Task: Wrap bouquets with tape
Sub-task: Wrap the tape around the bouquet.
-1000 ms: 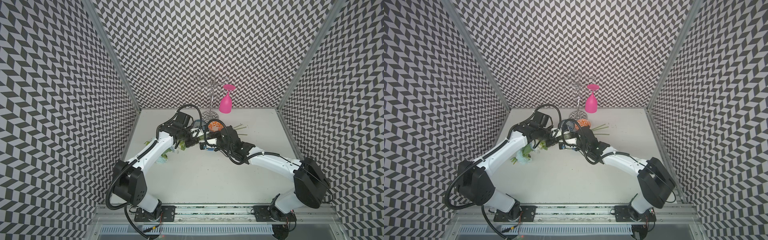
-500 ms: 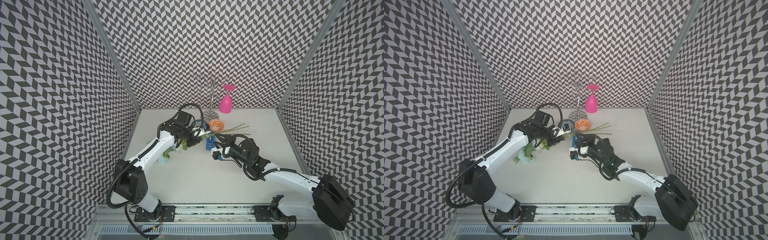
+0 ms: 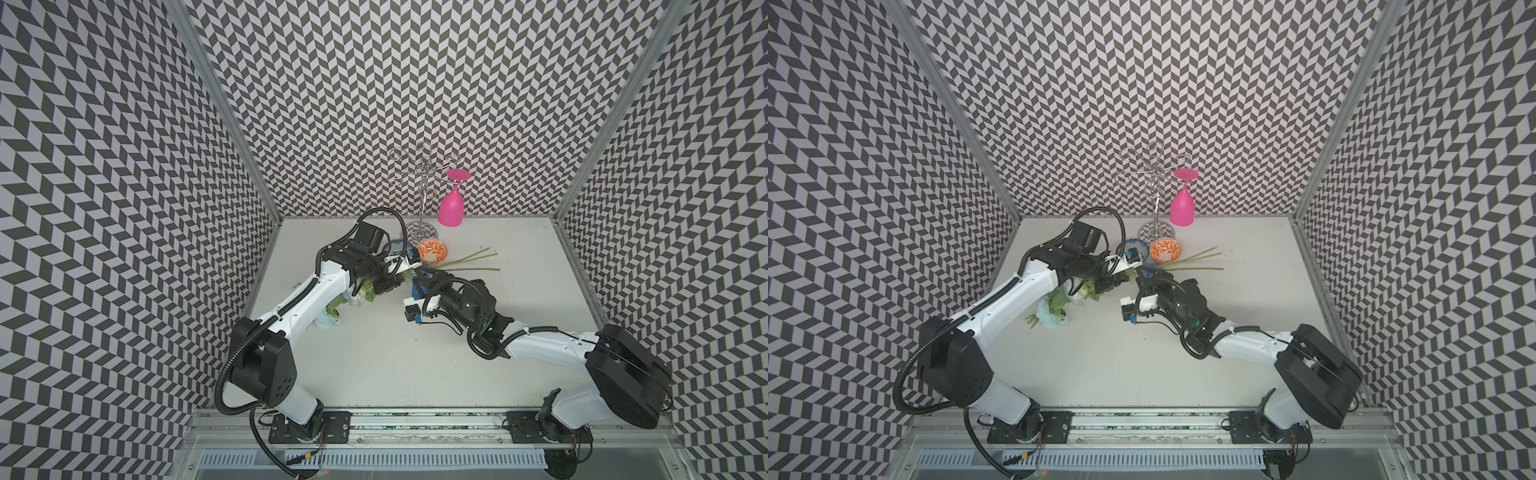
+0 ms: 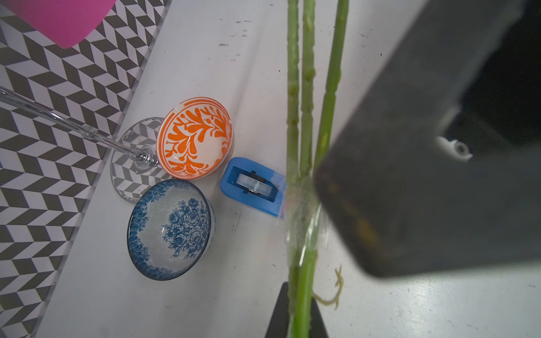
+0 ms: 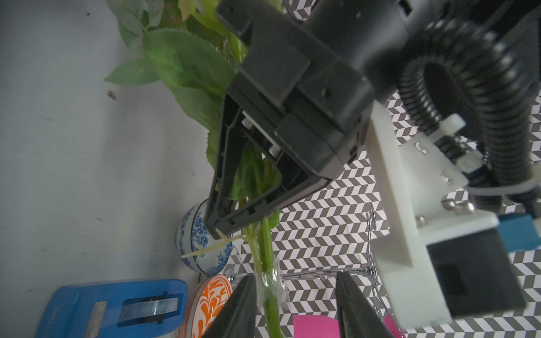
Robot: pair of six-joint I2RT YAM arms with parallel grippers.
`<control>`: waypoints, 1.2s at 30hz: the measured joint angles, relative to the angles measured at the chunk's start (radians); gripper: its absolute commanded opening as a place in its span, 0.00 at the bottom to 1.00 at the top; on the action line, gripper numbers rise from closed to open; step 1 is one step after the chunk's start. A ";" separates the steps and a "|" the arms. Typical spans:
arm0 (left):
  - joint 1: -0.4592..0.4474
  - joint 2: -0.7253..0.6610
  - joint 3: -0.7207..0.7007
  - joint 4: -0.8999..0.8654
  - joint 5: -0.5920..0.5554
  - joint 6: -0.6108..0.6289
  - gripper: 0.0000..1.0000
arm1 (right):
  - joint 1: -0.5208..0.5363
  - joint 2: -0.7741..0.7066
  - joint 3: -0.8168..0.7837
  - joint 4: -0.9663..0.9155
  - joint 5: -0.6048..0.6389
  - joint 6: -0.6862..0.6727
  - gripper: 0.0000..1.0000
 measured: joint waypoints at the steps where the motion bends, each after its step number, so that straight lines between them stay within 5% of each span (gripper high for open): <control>1: 0.000 0.000 0.000 0.000 0.000 -0.001 0.00 | 0.005 0.014 0.011 0.000 0.025 -0.009 0.43; 10: 0.005 0.003 0.013 -0.004 0.001 -0.002 0.00 | 0.027 0.116 0.082 -0.024 0.176 -0.050 0.29; 17: 0.005 0.012 0.018 -0.008 0.000 -0.001 0.00 | 0.031 0.129 0.100 -0.032 0.223 -0.067 0.00; 23: 0.005 0.019 0.018 -0.010 0.000 -0.001 0.00 | 0.033 0.129 0.101 -0.047 0.232 -0.054 0.00; 25: 0.005 0.020 0.018 -0.016 0.000 0.002 0.00 | 0.033 0.126 0.101 -0.061 0.219 -0.031 0.37; 26: 0.005 0.021 0.018 -0.022 0.001 0.002 0.00 | 0.032 0.119 0.101 -0.079 0.206 -0.007 0.44; 36: 0.001 0.087 0.014 0.010 0.009 0.003 0.00 | -0.049 -0.191 0.066 -0.436 -0.050 0.293 0.53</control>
